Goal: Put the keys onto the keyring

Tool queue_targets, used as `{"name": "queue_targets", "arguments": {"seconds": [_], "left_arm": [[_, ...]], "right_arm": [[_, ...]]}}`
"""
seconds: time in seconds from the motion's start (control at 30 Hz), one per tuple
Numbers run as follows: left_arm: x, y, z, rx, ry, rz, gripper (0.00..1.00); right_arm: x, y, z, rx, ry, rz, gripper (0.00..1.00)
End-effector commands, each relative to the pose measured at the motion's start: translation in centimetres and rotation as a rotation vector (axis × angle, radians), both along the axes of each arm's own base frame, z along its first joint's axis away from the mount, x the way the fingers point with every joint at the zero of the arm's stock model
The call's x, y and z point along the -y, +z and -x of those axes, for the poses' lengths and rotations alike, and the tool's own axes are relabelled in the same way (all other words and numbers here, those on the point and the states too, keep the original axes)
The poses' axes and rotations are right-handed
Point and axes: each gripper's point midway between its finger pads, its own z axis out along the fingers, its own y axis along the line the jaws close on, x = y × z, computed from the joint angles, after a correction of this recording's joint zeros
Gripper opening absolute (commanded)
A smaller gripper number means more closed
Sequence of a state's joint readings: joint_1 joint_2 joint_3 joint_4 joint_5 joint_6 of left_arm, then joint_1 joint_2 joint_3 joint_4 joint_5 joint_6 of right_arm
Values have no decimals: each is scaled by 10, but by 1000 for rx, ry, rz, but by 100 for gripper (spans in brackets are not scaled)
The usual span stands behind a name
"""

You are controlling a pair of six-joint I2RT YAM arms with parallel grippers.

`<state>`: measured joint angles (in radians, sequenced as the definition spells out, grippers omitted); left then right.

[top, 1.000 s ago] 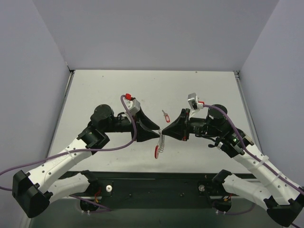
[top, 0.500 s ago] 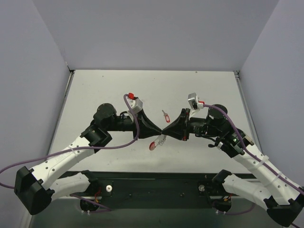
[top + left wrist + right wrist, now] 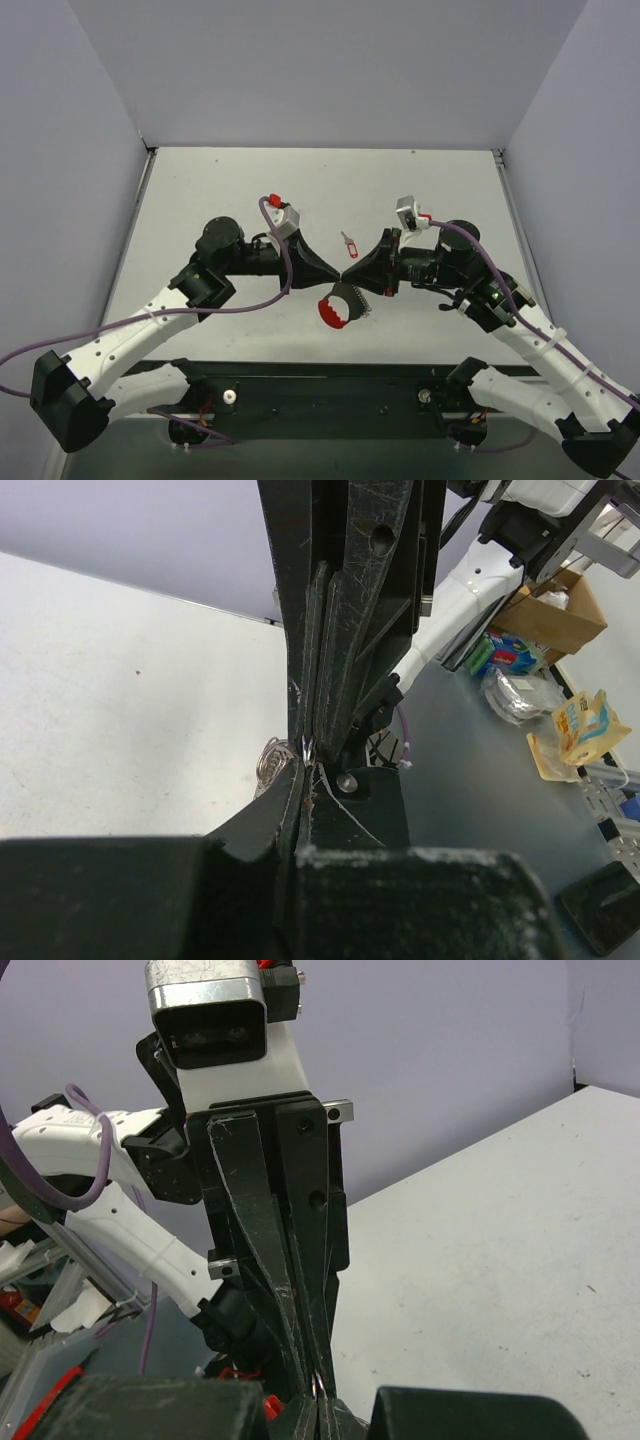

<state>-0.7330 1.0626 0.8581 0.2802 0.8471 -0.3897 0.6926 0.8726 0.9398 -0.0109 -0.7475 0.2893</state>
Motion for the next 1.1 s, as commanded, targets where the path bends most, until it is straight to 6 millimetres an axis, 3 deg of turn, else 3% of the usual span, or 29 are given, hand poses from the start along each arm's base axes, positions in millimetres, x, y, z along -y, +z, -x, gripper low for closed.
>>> {"name": "queue_targets", "arguments": {"seconds": [0.0, 0.07, 0.1, 0.17, 0.2, 0.27, 0.3, 0.43, 0.6, 0.9, 1.07], "left_arm": [[-2, 33, 0, 90, 5, 64, 0], [-2, 33, -1, 91, 11, 62, 0], [-3, 32, -1, 91, 16, 59, 0], [-4, 32, -3, 89, 32, 54, 0], [-4, 30, -4, 92, 37, 51, 0], [-5, 30, -6, 93, 58, 48, 0], [-6, 29, -7, 98, 70, 45, 0], [-10, 26, -13, 101, 122, 40, 0], [-17, 25, -16, 116, 177, 46, 0], [-22, 17, -16, 172, 194, 34, 0], [-29, 9, -27, 170, 277, -7, 0]], "right_arm": [[2, 20, -1, 69, -6, -61, 0], [3, 23, -2, 62, -17, -68, 2], [3, 23, -5, 52, -41, -70, 8], [6, 32, -9, 37, -67, -91, 24], [8, 36, -9, 43, -70, -99, 41], [13, 44, -11, 48, -102, -117, 58], [15, 47, -12, 50, -116, -126, 72], [35, 61, -20, 88, -239, -172, 97], [55, 62, -30, 107, -349, -212, 100], [54, 46, -43, 42, -364, -192, 100], [64, 26, -72, -56, -497, -135, 100]]}}
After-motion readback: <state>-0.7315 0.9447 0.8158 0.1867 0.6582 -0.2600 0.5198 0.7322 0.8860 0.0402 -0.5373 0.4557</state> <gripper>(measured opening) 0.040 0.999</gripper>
